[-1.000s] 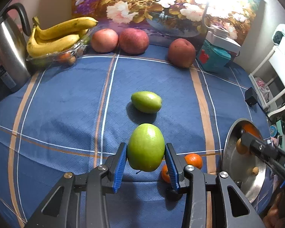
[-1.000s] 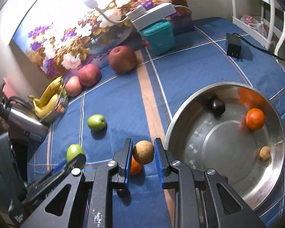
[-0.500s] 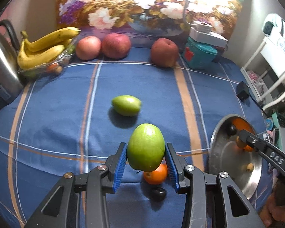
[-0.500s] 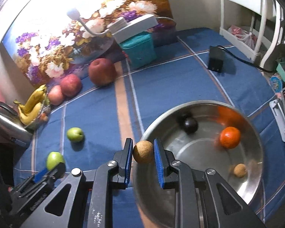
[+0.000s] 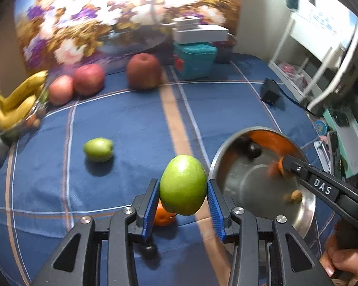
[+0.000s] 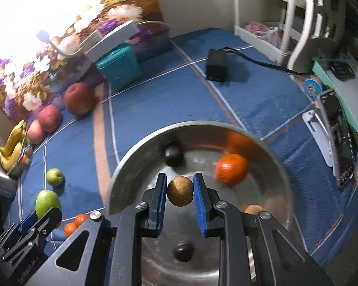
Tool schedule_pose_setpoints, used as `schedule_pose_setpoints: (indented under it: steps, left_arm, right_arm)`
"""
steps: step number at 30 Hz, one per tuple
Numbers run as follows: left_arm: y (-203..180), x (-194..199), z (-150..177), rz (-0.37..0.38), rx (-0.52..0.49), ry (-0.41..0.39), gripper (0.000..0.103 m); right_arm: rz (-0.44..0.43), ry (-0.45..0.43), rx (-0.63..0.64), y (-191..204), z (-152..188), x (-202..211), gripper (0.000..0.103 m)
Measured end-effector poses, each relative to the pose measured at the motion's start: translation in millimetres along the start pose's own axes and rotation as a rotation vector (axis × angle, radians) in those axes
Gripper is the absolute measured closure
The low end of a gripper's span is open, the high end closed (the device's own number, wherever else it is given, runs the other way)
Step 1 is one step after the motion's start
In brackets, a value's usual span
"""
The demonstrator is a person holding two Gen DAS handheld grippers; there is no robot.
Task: Organize fruits
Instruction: 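Lift the mango and kiwi with both grippers and carry them over the bowl, then release the mango into the bowl with the left gripper while the right drops the kiwi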
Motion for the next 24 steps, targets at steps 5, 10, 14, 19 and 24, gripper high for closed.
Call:
schedule_pose_setpoints:
  steps: [5, 10, 14, 19, 24]
  left_arm:
    - [-27, -5, -1, 0.019, -0.066, 0.001, 0.06]
    - [-41, -11, 3, 0.02, -0.105, 0.009, 0.06]
    - [-45, -15, 6, 0.013, -0.118, 0.015, 0.06]
    - [-51, -18, 8, 0.01, -0.139, 0.018, 0.06]
    - [-60, -24, 14, 0.006, -0.165, 0.031, 0.06]
  right_arm:
    - [0.0, -0.001, -0.023, -10, 0, 1, 0.079]
    - [0.001, -0.004, -0.04, -16, -1, 2, 0.079]
    - [0.001, 0.008, -0.043, -19, 1, -2, 0.079]
    - [-0.006, 0.018, -0.047, -21, 4, -5, 0.079]
    - [-0.001, 0.037, -0.044, -21, 6, -10, 0.079]
Point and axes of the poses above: each gripper's, at about its wrist camera, not at the fingertips, and x roughly against the way its jaws point, y to its left, z to its underside, the point moved 1 cm from there along -x, roughly the way its jaws point, and after that the axes turned 7 degrees about -y, right-handed, at the moved point
